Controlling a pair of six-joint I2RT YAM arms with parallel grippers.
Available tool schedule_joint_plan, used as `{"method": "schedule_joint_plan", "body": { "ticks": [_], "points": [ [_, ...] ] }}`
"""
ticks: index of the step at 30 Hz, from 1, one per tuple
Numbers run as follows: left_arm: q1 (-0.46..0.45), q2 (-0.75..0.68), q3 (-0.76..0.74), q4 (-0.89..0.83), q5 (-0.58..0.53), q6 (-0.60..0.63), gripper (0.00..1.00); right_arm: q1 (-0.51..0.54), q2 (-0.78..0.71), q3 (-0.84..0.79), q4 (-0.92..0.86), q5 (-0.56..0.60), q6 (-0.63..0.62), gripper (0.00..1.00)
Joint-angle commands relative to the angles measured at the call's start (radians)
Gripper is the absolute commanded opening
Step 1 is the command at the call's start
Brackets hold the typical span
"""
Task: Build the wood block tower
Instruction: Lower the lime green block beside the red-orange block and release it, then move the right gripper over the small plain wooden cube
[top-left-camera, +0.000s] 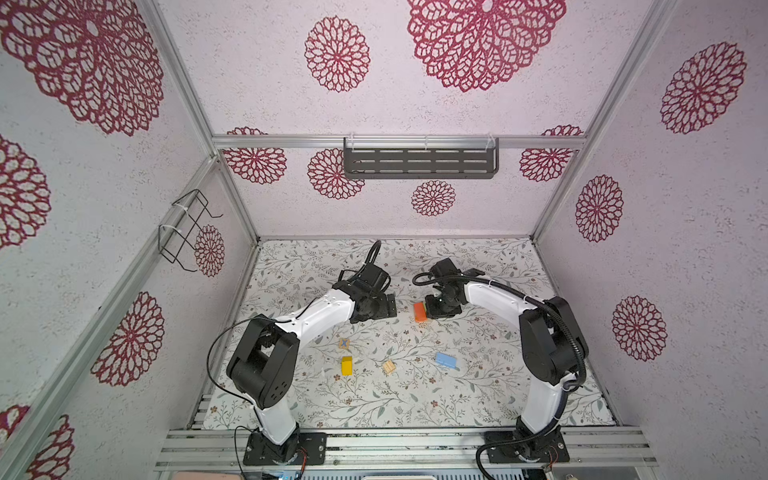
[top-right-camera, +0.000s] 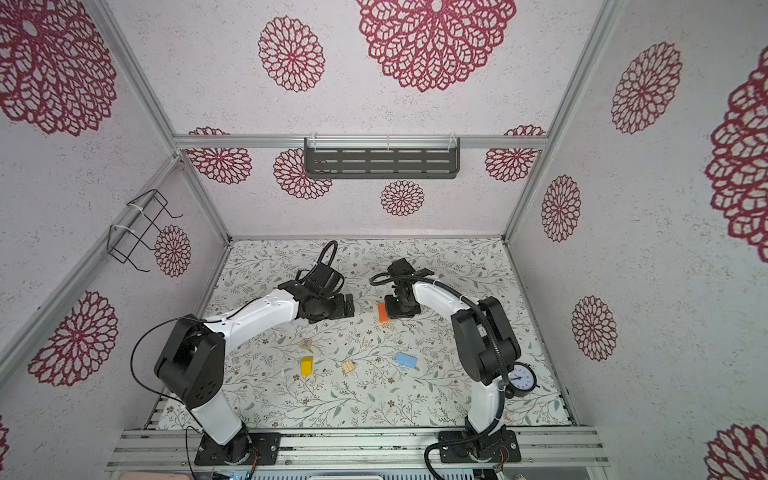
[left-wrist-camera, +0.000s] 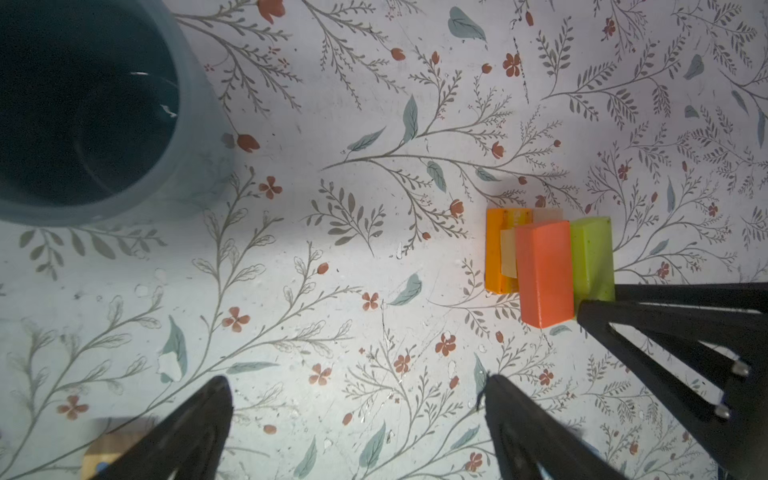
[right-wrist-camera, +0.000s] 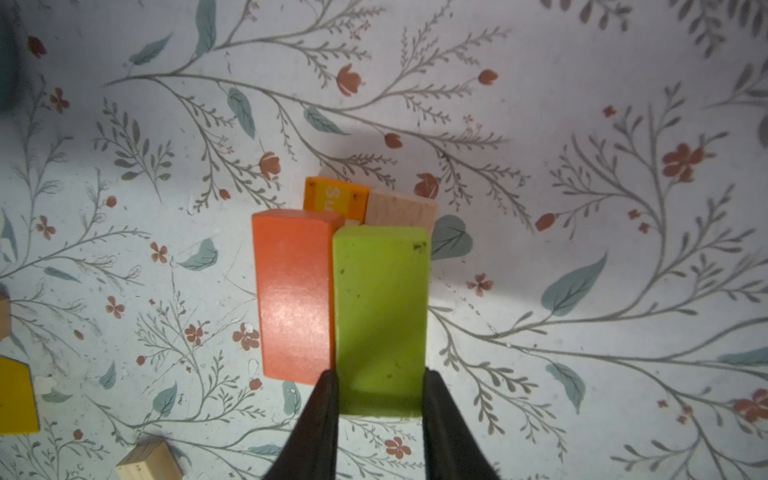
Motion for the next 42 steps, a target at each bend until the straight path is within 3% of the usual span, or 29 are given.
{"method": "schedule_joint_plan", "body": {
  "ticks": [1, 5, 28, 36, 42],
  "points": [
    [0.009, -0.018, 0.012, -0.001, 0.001, 0.008, 0.97, 0.002, -0.001, 0.034, -0.004, 0.018, 0.017, 0.34],
    [0.007, -0.021, 0.012, -0.004, 0.001, 0.007, 0.97, 0.002, -0.005, 0.027, -0.001, 0.019, 0.017, 0.38],
    [0.007, -0.060, 0.003, -0.024, -0.015, 0.004, 0.97, 0.002, -0.011, 0.039, -0.004, 0.025, 0.020, 0.39],
    [0.008, -0.061, 0.019, -0.033, -0.012, 0.004, 0.97, 0.005, -0.056, 0.027, 0.005, 0.018, 0.004, 0.56],
    [0.008, -0.049, 0.041, -0.038, -0.004, 0.005, 0.98, 0.002, -0.096, 0.032, -0.010, 0.029, -0.009, 0.56]
  ]
}}
